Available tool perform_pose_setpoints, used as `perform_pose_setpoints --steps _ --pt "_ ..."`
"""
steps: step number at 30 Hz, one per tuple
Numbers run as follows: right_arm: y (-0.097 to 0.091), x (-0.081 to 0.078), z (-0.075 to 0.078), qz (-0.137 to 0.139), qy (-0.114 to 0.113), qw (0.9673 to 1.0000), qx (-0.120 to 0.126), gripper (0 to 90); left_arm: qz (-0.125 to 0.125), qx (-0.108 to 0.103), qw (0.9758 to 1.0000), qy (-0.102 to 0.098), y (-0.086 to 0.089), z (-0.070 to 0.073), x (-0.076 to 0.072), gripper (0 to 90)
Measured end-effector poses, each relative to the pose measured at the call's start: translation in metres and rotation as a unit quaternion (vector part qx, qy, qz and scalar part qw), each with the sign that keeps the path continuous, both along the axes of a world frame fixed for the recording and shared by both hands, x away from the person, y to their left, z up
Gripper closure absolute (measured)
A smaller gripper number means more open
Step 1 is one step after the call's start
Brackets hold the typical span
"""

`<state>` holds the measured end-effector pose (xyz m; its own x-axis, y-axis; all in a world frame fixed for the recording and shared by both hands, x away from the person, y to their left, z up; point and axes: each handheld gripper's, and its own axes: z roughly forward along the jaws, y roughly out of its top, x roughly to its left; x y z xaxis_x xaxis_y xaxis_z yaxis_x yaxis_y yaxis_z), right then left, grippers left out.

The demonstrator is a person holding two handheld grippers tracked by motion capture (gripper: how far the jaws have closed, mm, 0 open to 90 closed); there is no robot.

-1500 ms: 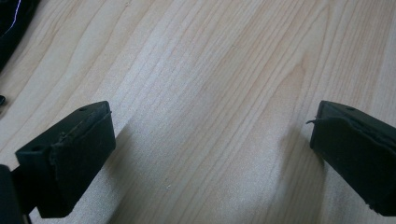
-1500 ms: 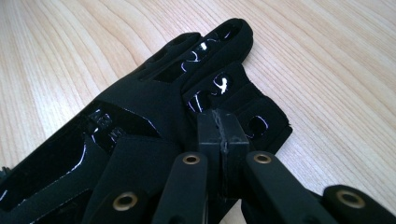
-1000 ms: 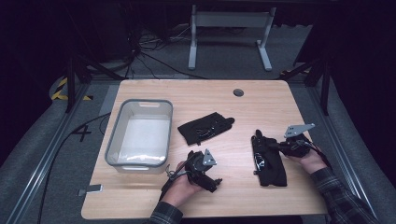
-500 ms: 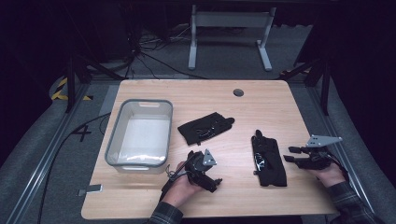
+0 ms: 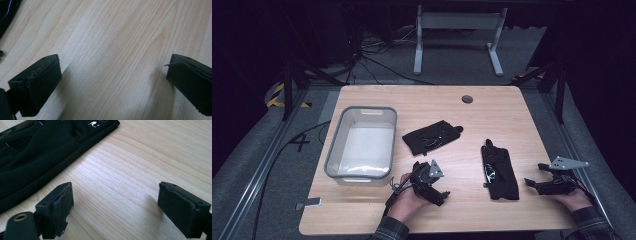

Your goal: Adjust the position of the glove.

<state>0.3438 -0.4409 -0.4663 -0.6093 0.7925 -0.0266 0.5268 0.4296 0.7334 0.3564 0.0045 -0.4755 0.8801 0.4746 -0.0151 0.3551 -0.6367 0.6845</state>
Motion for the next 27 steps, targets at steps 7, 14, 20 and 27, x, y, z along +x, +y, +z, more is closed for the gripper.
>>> perform_pose_setpoints --steps 7,14,20,27 --pt "0.000 0.000 0.000 -0.001 0.002 1.0000 0.001 12.8 0.002 0.006 1.0000 0.002 0.001 0.011 -0.001 38.2" --pt "0.000 0.000 0.000 -0.001 0.002 1.0000 0.001 12.7 0.010 -0.004 0.9998 0.015 -0.004 0.026 0.008 74.2" --pt "0.000 0.001 0.000 0.001 0.003 1.0000 0.000 12.6 0.020 0.000 0.9993 0.032 -0.010 0.037 0.024 89.7" --pt "0.000 0.001 0.000 0.003 0.003 1.0000 0.000 12.4 0.044 0.002 0.9987 0.026 -0.019 0.047 0.048 89.9"
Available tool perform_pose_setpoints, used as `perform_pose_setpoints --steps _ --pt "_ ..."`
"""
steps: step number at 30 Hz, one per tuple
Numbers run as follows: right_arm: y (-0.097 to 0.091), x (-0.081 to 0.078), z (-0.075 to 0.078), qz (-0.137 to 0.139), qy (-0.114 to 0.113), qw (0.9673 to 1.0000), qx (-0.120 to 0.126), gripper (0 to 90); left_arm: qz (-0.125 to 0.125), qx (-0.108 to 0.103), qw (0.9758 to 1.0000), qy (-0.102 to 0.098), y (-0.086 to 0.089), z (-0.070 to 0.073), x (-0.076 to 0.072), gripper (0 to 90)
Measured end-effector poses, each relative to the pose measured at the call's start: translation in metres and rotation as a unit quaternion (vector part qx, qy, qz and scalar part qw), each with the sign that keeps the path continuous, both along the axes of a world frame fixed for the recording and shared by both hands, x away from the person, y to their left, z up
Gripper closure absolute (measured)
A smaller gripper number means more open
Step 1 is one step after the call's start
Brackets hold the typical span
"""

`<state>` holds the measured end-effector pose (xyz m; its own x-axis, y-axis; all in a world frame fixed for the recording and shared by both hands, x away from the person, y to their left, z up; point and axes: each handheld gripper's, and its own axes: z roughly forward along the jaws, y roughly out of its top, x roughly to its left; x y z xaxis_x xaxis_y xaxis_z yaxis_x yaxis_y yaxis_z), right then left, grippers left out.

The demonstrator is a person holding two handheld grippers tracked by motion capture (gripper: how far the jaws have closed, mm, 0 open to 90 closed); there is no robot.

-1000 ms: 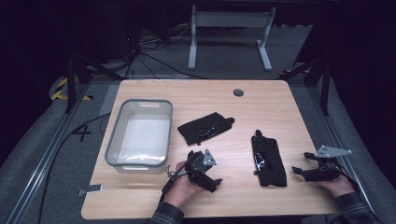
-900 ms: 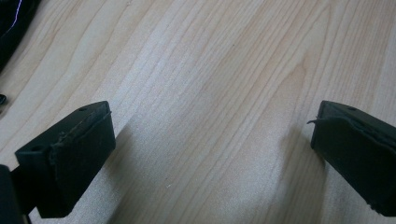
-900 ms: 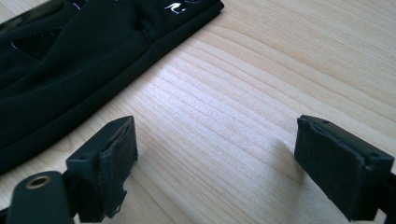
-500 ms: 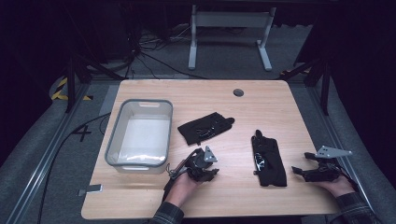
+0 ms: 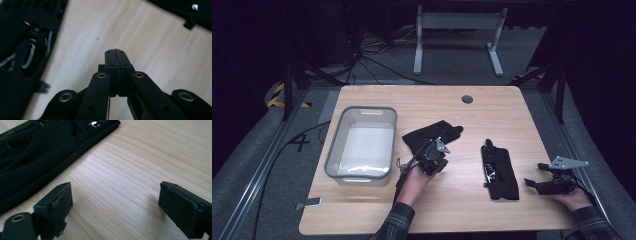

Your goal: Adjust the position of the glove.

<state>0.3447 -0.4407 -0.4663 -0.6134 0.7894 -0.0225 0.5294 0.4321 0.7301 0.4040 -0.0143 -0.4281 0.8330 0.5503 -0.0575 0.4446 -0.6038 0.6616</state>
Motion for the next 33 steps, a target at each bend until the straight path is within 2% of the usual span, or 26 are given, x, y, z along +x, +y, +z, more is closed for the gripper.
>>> perform_pose_setpoints --steps 6,9,11,14,17,19,21,27,30,33 --pt "0.000 0.000 0.000 0.000 0.000 1.0000 0.000 12.4 0.018 0.018 0.9994 -0.025 -0.010 0.006 0.023 89.9" --pt "0.000 0.000 0.000 0.001 0.000 1.0000 0.000 12.2 0.027 0.021 0.9990 -0.030 -0.014 0.007 0.039 89.9" --pt "0.000 0.001 0.000 0.002 0.000 1.0000 0.000 12.1 0.028 0.030 0.9987 -0.032 -0.015 0.007 0.048 89.9" --pt "0.000 0.001 0.000 0.002 0.000 1.0000 0.000 12.0 0.034 0.023 0.9986 -0.034 -0.018 0.005 0.061 90.0" --pt "0.000 0.001 0.000 0.002 0.000 1.0000 0.000 12.0 0.036 0.027 0.9982 -0.039 -0.021 0.003 0.073 89.9" --pt "0.000 0.001 0.000 0.002 0.000 1.0000 0.000 11.9 0.037 0.031 0.9981 -0.038 -0.022 0.002 0.076 90.0" --pt "0.000 0.001 0.000 0.002 0.000 1.0000 0.000 11.9 0.037 0.032 0.9981 -0.039 -0.024 -0.002 0.089 90.0" --pt "0.000 0.001 0.000 0.002 0.000 1.0000 0.000 11.9 0.045 0.032 0.9980 -0.031 -0.024 -0.009 0.108 90.0" --pt "0.000 0.001 0.000 0.002 0.000 1.0000 0.000 11.9 0.046 0.039 0.9981 -0.017 -0.025 -0.018 0.114 90.0" --pt "0.000 0.001 0.000 0.002 0.000 1.0000 0.000 11.9 0.051 0.026 0.9983 -0.007 -0.022 -0.020 0.115 90.0"
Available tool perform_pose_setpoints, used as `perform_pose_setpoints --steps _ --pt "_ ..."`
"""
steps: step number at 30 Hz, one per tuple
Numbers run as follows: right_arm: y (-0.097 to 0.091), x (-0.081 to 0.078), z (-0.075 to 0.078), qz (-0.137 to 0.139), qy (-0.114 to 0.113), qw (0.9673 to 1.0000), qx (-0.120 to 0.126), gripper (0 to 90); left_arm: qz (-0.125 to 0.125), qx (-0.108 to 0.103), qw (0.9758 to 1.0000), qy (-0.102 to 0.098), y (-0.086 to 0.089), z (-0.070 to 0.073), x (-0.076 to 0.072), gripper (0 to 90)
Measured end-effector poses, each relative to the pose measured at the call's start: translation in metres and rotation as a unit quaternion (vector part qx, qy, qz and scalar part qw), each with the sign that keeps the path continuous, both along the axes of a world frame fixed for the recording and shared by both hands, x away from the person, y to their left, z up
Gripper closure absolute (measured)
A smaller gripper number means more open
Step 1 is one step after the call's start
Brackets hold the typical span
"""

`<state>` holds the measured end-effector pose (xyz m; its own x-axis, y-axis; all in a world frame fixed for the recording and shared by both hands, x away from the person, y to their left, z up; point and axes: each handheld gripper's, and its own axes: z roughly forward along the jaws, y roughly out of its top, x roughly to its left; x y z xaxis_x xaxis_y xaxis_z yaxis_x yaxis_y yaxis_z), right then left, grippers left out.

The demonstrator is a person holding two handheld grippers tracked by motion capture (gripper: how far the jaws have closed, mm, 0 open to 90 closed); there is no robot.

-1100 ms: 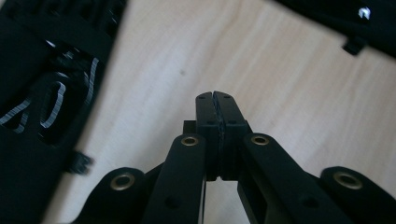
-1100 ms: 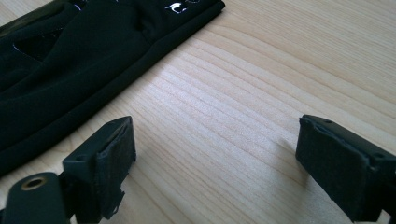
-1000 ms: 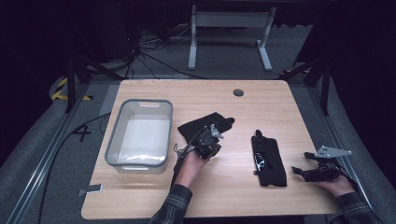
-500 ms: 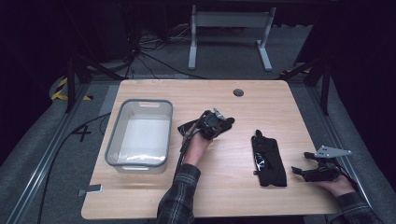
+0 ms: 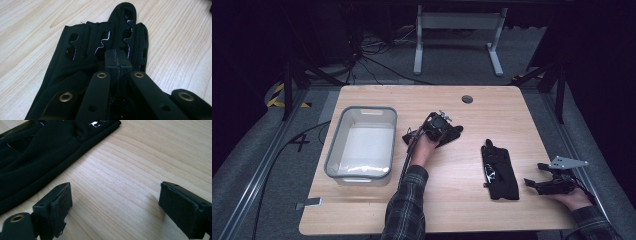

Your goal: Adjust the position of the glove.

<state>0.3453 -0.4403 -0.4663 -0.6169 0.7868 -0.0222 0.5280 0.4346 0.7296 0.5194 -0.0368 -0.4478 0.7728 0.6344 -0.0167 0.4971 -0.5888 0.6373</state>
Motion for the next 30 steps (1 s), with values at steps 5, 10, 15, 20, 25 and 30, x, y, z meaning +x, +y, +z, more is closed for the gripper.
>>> perform_pose_setpoints --steps 5,10,15,20,25,30 --pt "0.000 0.000 0.000 0.000 0.000 1.0000 0.000 11.9 -0.008 -0.008 0.9999 0.010 -0.001 0.000 -0.005 90.0" --pt "0.000 0.000 0.000 0.000 0.000 1.0000 0.000 11.8 -0.018 -0.023 0.9994 0.017 -0.005 -0.002 -0.015 90.0" --pt "0.000 0.000 0.000 0.000 0.000 1.0000 0.000 11.8 -0.029 -0.028 0.9989 0.024 -0.010 -0.003 -0.027 90.0" --pt "0.000 0.000 0.000 0.000 0.000 1.0000 0.000 11.8 -0.042 -0.022 0.9986 0.023 -0.015 -0.002 -0.036 90.0" --pt "0.000 0.000 0.000 0.000 0.000 1.0000 0.000 11.8 -0.052 -0.014 0.9983 0.021 -0.022 -0.002 -0.050 90.0" --pt "0.000 0.000 0.000 0.000 0.000 1.0000 0.000 11.8 -0.063 -0.003 0.9978 0.018 -0.028 0.000 -0.056 90.0"
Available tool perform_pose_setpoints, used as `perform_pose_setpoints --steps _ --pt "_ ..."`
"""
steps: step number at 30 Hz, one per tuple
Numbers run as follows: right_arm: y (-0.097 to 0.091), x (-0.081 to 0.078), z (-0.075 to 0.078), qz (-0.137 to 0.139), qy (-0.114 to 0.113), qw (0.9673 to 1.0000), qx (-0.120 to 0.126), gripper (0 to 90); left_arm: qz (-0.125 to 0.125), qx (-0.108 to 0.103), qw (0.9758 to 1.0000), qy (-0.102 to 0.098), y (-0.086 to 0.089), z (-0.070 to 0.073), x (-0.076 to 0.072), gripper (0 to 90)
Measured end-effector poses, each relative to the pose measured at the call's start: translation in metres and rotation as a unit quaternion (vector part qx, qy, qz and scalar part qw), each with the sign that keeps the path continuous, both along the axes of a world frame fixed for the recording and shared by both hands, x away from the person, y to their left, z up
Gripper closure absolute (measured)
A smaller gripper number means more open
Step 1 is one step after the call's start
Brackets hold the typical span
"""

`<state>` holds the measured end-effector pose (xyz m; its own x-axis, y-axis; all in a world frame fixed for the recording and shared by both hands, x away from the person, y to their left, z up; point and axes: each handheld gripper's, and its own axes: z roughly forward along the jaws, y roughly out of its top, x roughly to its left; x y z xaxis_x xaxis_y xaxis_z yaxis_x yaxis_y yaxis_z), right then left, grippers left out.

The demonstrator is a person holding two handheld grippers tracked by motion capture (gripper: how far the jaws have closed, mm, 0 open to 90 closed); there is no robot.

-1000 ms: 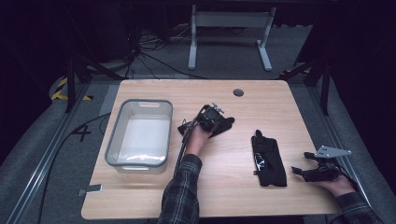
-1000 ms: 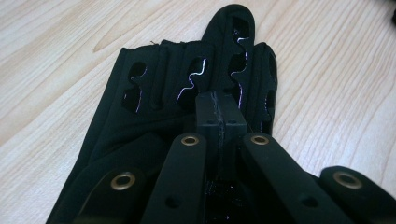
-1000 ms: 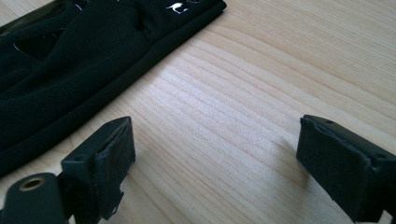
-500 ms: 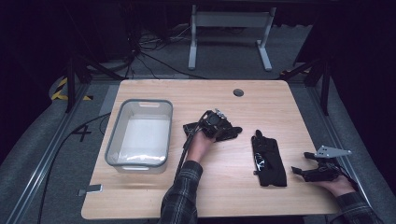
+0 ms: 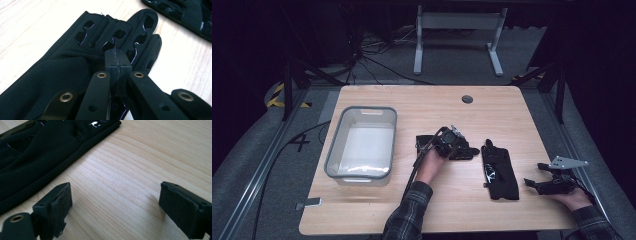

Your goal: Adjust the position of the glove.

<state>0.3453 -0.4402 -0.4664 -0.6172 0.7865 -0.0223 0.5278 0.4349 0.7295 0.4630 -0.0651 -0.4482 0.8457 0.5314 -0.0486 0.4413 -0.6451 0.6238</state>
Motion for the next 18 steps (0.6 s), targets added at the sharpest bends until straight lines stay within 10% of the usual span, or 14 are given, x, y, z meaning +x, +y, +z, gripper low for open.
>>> perform_pose_setpoints --steps 8,18 --pt "0.000 0.000 0.000 0.000 0.000 1.0000 0.000 11.8 0.001 0.001 1.0000 -0.009 0.007 0.011 -0.001 90.0" --pt "0.000 0.000 0.000 0.000 0.000 1.0000 0.000 11.8 0.066 -0.020 0.9972 -0.028 0.046 0.031 0.010 90.0"
